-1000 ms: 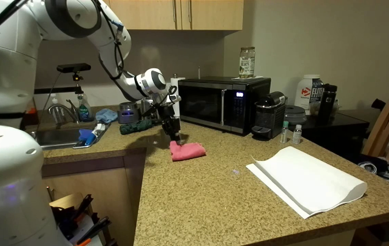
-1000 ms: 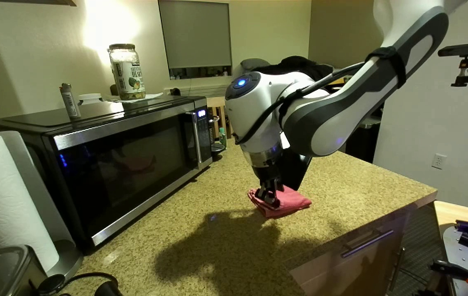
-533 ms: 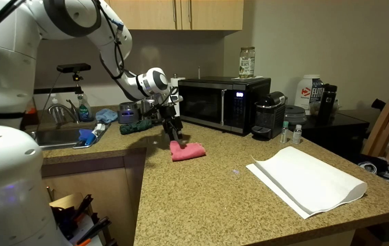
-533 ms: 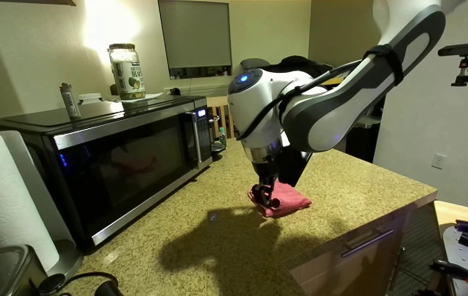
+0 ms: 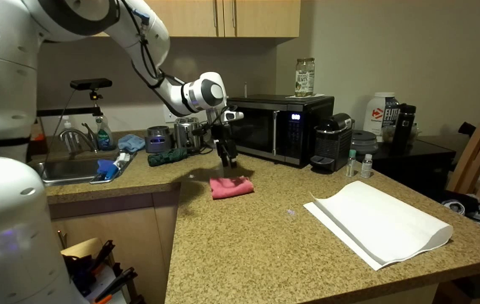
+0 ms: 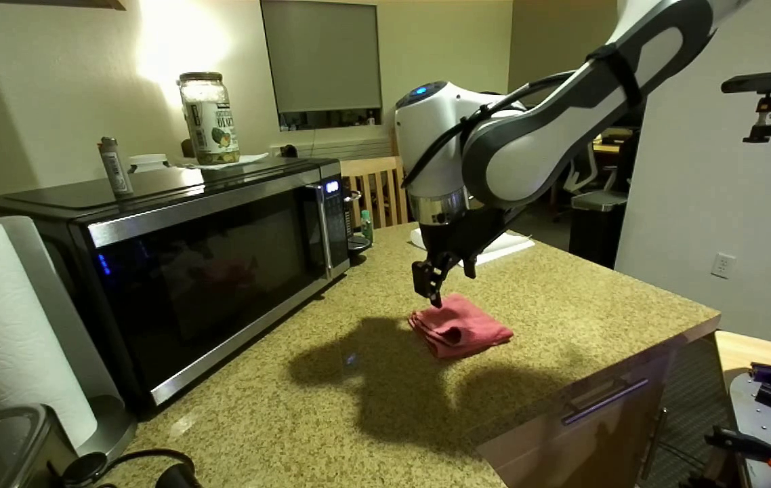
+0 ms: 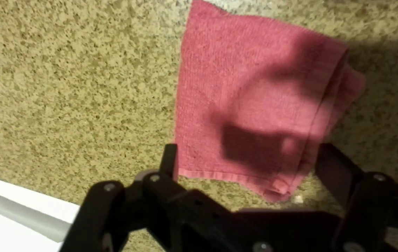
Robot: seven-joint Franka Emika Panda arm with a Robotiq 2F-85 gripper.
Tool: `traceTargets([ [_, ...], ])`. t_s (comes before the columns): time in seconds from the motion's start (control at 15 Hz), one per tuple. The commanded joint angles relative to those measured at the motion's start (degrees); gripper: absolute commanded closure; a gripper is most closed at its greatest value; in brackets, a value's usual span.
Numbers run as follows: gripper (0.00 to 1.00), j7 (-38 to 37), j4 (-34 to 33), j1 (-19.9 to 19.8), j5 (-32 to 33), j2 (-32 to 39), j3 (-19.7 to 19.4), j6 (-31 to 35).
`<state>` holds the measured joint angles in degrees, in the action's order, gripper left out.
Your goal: Fold the cloth
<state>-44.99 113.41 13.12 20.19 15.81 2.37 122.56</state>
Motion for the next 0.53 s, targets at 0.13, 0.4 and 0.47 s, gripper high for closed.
traceTargets([
  [0.13,0.0,-7.08,6.15,-0.72,-0.47,-3.72,-1.28,1.98],
  [0.4,0.0,-10.83,8.0,-0.81,-2.24,-3.76,-0.75,1.68],
  [0.47,0.0,-11.26,8.35,-0.82,-3.08,-3.61,-0.47,1.81],
])
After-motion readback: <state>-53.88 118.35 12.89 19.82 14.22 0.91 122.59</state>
